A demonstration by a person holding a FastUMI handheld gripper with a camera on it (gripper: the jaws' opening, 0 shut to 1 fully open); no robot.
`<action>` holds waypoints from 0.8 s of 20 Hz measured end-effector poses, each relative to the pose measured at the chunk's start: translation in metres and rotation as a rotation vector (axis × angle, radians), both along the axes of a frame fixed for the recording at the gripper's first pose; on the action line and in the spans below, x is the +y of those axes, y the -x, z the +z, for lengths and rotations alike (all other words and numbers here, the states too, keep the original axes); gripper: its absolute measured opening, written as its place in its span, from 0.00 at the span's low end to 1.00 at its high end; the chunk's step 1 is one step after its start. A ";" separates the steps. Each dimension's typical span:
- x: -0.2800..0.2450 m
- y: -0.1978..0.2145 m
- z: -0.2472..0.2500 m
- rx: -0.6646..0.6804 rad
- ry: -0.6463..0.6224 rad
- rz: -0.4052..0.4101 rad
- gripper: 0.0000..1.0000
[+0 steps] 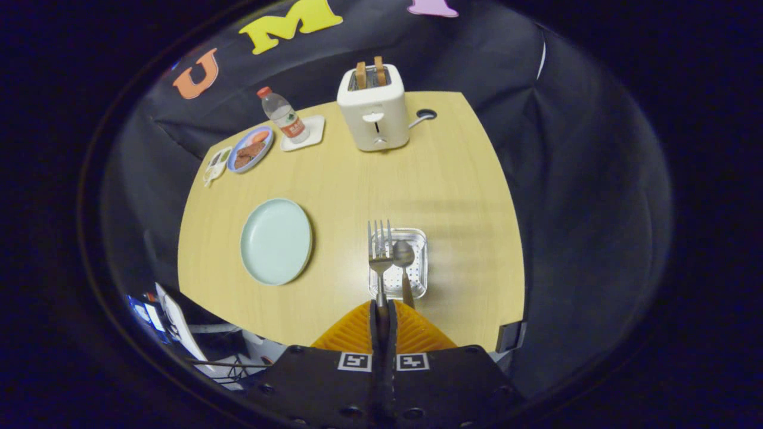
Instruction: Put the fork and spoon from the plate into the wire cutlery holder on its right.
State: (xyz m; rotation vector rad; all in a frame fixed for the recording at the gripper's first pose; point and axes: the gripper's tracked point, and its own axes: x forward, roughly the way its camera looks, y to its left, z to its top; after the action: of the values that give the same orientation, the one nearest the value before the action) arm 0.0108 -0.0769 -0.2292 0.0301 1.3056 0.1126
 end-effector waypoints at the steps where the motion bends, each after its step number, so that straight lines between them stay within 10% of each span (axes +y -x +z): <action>1: -0.002 0.003 -0.003 0.032 -0.001 -0.003 0.00; 16: -0.003 -0.007 -0.042 0.235 -0.021 -0.096 0.07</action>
State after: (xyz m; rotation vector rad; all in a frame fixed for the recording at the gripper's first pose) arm 0.0183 -0.0799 -0.2716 0.1271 1.5353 0.0420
